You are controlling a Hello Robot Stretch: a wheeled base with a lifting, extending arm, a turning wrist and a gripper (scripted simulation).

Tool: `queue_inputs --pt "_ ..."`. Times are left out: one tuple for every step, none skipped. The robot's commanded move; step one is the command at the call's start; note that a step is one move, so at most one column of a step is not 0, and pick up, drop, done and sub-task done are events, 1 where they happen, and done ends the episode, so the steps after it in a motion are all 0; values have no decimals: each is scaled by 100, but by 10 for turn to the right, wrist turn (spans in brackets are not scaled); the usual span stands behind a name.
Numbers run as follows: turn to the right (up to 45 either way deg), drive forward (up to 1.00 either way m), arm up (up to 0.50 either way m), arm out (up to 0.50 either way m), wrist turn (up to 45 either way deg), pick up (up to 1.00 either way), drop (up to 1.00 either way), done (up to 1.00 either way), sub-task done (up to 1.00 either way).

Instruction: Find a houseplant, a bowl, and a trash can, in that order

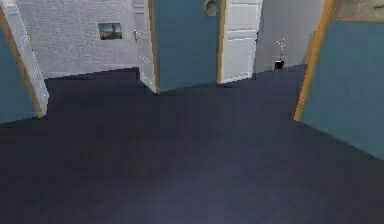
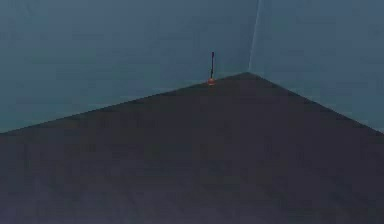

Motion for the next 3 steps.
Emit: queue_inputs --pt "180 0 0 0 0 0 0 0 0" --pt "0 100 0 0 0 0 0 0 0" --pt "0 100 0 0 0 0 0 0 0"
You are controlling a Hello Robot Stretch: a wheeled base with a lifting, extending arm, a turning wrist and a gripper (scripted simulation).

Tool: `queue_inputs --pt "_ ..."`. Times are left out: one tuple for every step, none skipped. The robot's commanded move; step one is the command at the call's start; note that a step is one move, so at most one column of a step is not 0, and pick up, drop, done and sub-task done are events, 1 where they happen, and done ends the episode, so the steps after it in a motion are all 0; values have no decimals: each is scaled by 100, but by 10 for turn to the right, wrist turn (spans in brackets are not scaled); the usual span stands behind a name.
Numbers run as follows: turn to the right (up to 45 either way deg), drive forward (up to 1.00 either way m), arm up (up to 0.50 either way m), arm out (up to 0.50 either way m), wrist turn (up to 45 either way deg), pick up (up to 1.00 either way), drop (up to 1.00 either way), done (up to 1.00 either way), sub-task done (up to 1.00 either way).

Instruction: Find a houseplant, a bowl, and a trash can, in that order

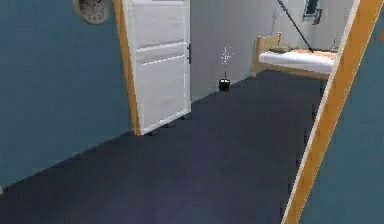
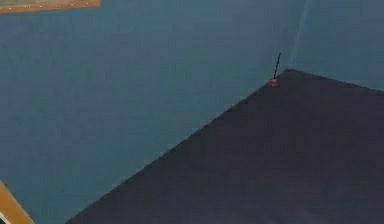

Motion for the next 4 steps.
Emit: queue_inputs --pt "60 0 0 0 0 0 0 0 0" --pt "0 60 0 0 0 0 0 0 0" --pt "90 0 0 0 0 0 0 0 0" --pt "0 100 0 0 0 0 0 0 0"
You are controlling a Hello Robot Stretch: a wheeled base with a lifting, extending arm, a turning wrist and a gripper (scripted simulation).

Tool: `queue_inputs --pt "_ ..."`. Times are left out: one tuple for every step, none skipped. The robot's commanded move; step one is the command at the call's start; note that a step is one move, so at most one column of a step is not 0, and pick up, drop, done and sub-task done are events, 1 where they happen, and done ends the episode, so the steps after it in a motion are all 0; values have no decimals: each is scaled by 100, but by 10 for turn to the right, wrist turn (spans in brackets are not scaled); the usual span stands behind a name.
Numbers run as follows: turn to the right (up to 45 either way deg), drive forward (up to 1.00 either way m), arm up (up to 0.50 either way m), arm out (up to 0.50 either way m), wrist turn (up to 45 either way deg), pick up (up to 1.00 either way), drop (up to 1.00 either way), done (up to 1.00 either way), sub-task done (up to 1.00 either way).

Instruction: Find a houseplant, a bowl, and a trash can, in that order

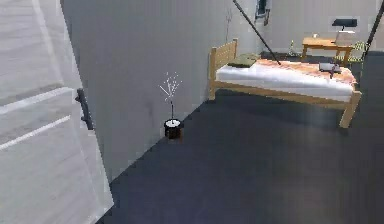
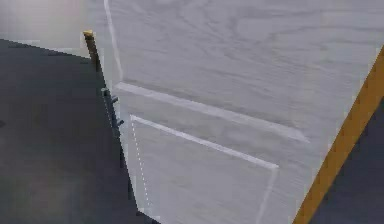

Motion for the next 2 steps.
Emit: queue_inputs --pt "0 100 0 0 0 0 0 0 0" --pt "150 0 0 0 0 0 0 0 0"
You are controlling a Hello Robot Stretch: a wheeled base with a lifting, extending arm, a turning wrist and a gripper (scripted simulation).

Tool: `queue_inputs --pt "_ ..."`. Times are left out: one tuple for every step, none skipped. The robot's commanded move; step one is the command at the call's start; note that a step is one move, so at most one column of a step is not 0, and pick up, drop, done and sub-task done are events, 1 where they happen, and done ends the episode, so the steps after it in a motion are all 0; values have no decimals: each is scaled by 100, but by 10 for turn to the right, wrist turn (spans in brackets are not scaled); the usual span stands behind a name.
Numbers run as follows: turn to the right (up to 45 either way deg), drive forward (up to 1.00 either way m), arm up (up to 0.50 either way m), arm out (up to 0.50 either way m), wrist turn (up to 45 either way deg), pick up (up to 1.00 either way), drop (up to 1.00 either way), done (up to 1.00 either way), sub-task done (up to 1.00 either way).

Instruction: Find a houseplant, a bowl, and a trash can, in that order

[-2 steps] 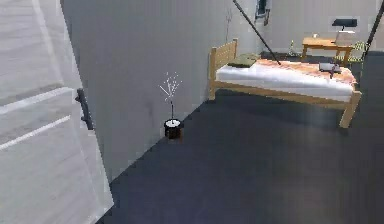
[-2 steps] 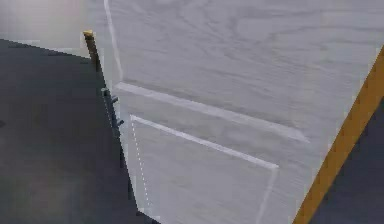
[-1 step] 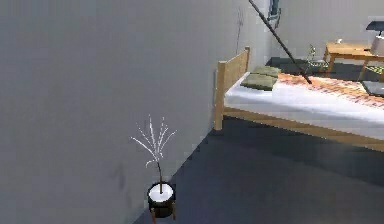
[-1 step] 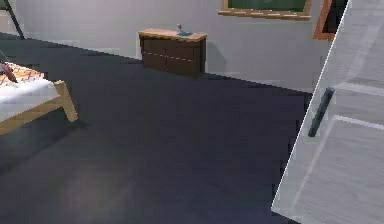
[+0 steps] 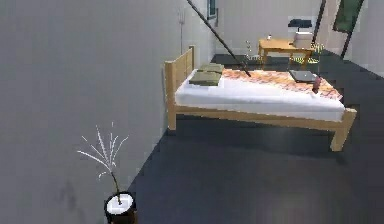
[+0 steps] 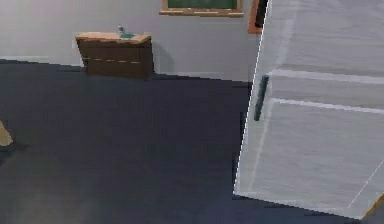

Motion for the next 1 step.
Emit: queue_inputs --pt "0 15 0 0 0 0 0 0 0"
